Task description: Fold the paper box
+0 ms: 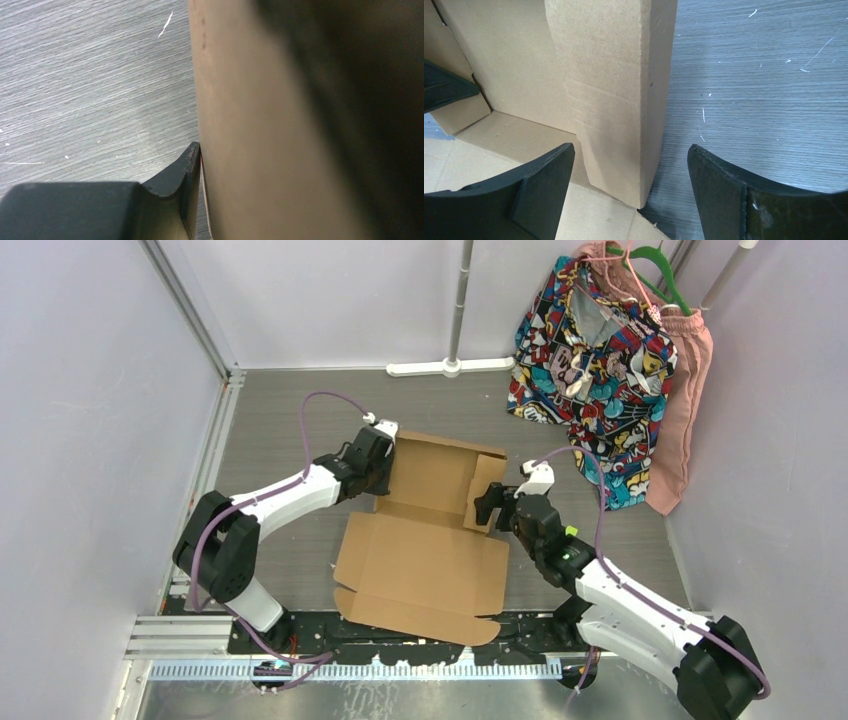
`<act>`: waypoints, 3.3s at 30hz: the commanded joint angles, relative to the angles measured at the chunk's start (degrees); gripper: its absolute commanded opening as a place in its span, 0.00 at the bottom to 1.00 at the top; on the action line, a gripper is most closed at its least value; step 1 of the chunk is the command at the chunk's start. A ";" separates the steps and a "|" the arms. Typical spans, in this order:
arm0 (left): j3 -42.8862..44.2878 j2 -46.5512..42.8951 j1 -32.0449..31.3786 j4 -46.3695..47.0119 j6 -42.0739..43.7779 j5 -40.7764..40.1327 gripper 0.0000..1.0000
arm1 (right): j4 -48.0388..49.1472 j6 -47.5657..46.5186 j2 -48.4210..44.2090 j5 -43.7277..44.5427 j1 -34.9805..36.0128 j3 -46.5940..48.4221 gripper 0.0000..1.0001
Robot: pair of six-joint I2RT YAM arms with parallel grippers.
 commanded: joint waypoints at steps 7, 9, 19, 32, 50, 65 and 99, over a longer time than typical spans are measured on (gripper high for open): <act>-0.16 -0.90 0.14 4.30 -0.14 2.59 0.20 | 10.39 -0.44 4.96 -0.57 -1.62 -0.57 0.80; -0.18 -0.91 0.17 4.36 -0.02 2.85 0.20 | 11.11 -0.46 6.30 -0.98 -2.25 -0.33 0.79; 0.10 -1.20 0.14 4.18 0.24 4.75 0.20 | 11.66 -0.21 12.32 -1.02 -3.61 1.99 0.66; 3.68 1.58 0.12 -3.23 -0.02 10.04 0.20 | 0.09 -2.43 15.65 1.29 -3.88 10.55 0.57; 5.26 2.44 0.17 -6.39 -1.05 11.80 0.20 | -7.50 -2.82 7.94 -1.99 -6.58 10.83 0.59; 6.98 4.70 0.32 -6.73 -2.82 8.44 0.20 | -9.94 0.39 2.25 -6.29 -6.57 5.90 0.61; 7.90 2.92 0.32 -9.94 -3.94 10.88 0.21 | -12.87 -2.18 12.74 -1.91 -6.60 12.92 0.17</act>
